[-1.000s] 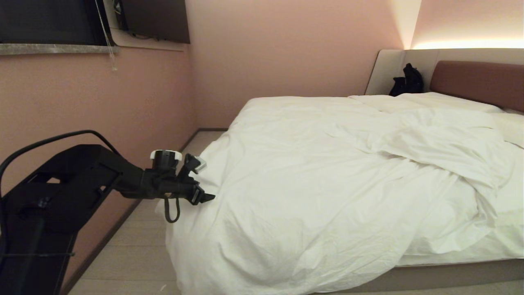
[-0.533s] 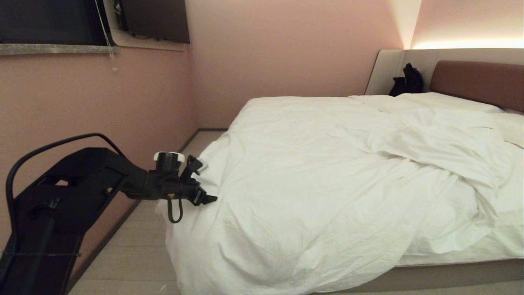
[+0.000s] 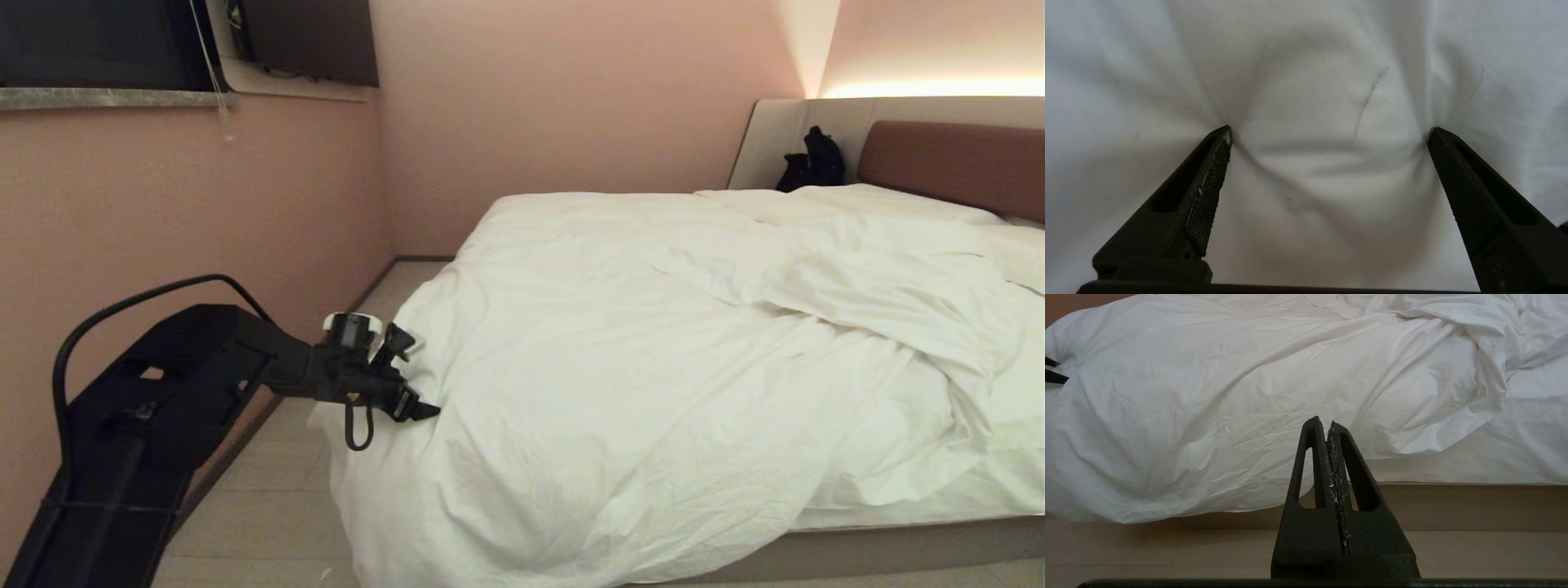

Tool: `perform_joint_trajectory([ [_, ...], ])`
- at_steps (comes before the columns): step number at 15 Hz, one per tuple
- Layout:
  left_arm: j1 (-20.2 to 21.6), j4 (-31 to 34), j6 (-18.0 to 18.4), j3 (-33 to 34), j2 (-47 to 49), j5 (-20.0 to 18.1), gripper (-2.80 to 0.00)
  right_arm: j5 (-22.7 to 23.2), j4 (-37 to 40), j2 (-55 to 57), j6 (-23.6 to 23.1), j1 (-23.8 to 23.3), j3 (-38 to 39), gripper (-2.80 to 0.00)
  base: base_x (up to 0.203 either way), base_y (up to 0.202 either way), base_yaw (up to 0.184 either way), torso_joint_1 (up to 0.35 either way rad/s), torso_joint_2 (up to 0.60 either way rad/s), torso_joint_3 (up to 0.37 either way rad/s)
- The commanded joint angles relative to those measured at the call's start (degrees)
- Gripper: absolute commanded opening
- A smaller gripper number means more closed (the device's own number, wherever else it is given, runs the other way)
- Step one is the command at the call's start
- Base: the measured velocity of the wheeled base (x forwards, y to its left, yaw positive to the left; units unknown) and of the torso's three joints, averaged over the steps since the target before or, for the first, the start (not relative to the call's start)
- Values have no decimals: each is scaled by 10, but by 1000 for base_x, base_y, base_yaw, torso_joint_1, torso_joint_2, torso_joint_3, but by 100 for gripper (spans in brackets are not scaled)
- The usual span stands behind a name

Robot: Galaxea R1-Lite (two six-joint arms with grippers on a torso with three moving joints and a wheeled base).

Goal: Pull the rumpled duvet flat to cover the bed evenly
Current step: Flatten the corners of the folded blanket

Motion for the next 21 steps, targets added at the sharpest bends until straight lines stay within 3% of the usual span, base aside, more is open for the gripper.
perform_joint_trajectory([
  [1,-4,13,3,-9,11,6,0,0,0,0,0,0,0,-280,0,0,0,0,0,0],
  [17,-12,15,1,-26,32,5,0,0,0,0,0,0,0,-280,0,0,0,0,0,0],
  [18,-12,15,1,-25,32,5,-280,0,1,0,0,0,0,-280,0,0,0,0,0,0],
  [21,-12,14,1,-23,32,5,-280,0,1,0,0,0,0,-280,0,0,0,0,0,0],
])
